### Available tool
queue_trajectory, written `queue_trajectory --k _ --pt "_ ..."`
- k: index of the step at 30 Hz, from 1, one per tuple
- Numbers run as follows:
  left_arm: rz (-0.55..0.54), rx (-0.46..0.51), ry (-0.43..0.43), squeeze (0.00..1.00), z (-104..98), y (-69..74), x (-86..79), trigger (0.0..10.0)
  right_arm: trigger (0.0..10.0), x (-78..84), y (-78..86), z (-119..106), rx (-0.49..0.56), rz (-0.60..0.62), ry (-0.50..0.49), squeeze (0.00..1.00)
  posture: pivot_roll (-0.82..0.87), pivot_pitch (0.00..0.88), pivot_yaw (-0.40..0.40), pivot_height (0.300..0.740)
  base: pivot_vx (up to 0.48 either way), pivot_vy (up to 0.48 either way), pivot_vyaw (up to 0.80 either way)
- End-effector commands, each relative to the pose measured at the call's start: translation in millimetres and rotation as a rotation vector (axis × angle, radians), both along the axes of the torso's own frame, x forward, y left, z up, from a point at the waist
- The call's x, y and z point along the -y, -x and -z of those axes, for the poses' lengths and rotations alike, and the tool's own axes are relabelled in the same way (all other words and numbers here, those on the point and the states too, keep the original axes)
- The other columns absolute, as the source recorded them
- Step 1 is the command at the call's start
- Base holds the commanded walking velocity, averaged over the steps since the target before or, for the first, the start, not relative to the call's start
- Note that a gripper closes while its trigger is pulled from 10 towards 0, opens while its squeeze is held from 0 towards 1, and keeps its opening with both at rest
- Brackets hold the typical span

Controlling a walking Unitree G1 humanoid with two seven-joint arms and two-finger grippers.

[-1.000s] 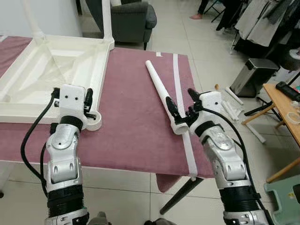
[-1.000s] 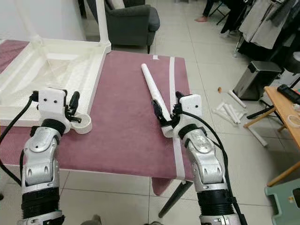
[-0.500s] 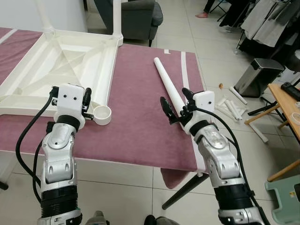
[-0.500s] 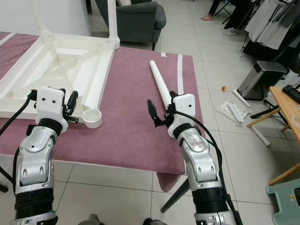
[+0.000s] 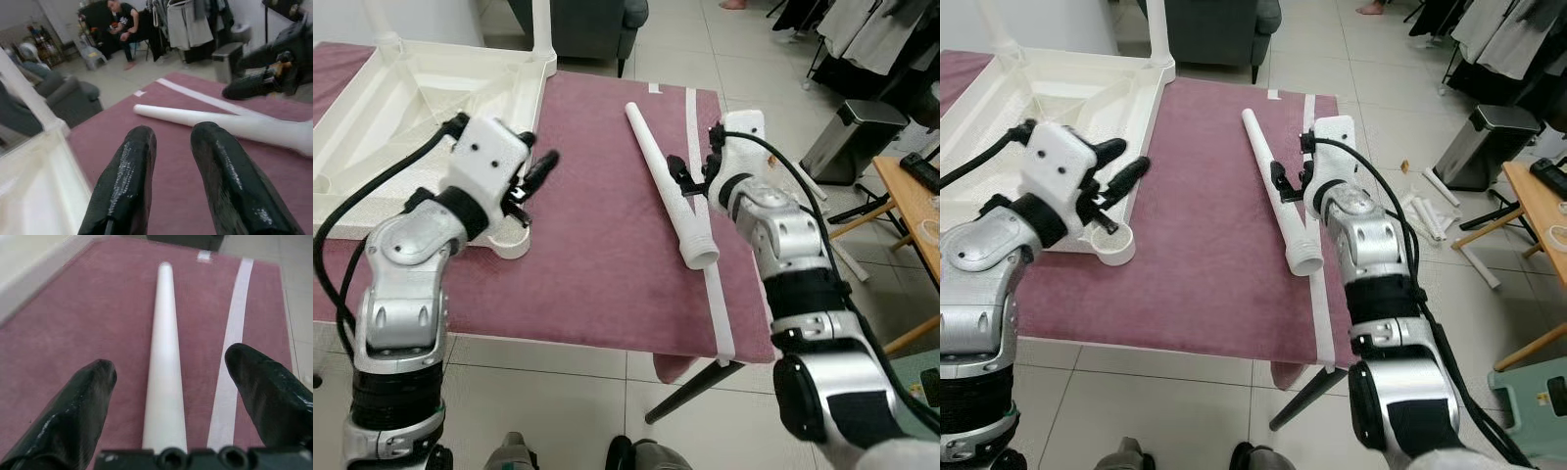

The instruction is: Building children table

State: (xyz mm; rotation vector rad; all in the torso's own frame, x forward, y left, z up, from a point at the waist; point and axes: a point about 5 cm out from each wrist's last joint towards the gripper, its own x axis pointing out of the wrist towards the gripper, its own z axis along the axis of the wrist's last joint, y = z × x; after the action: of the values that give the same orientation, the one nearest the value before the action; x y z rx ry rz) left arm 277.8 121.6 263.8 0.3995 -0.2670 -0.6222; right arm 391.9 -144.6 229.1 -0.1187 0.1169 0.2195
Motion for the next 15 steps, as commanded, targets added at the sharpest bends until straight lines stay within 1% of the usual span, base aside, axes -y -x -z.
queue_trajectory --k 1,2,3,4,6,7,9,10,11,15 --pt "0.093 -0.049 0.056 0.0 0.5 7.7 22.3 10.0 10.0 0.3 -4.2 10.1 -0.089 -0.005 -0.03 0.0 0.13 0.154 -0.072 0.74 0.0 0.0 0.0" --pt "0.154 -0.085 0.096 0.0 0.3 11.4 40.7 10.0 10.0 -2.5 -8.3 12.8 -0.133 -0.017 -0.037 0.0 0.13 0.164 -0.077 0.74 0.0 0.0 0.0" --pt "0.19 -0.107 0.116 0.0 -0.1 14.0 52.0 10.0 10.0 -4.5 -10.6 14.4 -0.16 -0.025 -0.039 0.0 0.13 0.164 -0.077 0.74 0.0 0.0 0.0" --pt "0.19 -0.107 0.116 0.0 -0.1 14.0 52.0 10.0 10.0 -4.5 -10.6 14.4 -0.16 -0.025 -0.039 0.0 0.13 0.164 -0.077 0.74 0.0 0.0 0.0" --pt "0.204 -0.13 0.11 0.0 1.8 12.8 67.5 10.0 10.0 -6.6 -13.2 20.9 -0.204 -0.029 -0.023 0.0 0.13 0.185 -0.079 0.74 0.0 0.0 0.0" --pt "0.204 -0.13 0.11 0.0 1.8 12.8 67.5 10.0 10.0 -6.6 -13.2 20.9 -0.204 -0.029 -0.023 0.0 0.13 0.185 -0.079 0.74 0.0 0.0 0.0" --pt "0.227 -0.141 0.1 0.0 1.3 15.1 75.6 10.0 10.0 -5.6 -15.0 28.5 -0.238 -0.014 -0.011 0.0 0.14 0.203 -0.074 0.74 0.0 0.0 0.0" --pt "0.227 -0.141 0.1 0.0 1.3 15.1 75.6 10.0 10.0 -5.6 -15.0 28.5 -0.238 -0.014 -0.011 0.0 0.14 0.203 -0.074 0.74 0.0 0.0 0.0" --pt "0.232 -0.149 0.093 0.0 0.3 16.8 76.3 10.0 10.0 -6.3 -15.8 31.7 -0.26 -0.019 -0.016 0.0 0.14 0.205 -0.074 0.74 0.0 0.0 0.0" --pt "0.194 -0.183 0.081 0.0 1.7 19.9 67.9 10.0 10.0 -6.8 -16.4 43.7 -0.299 0.003 0.01 0.0 0.15 0.224 -0.077 0.74 0.0 0.0 0.0"
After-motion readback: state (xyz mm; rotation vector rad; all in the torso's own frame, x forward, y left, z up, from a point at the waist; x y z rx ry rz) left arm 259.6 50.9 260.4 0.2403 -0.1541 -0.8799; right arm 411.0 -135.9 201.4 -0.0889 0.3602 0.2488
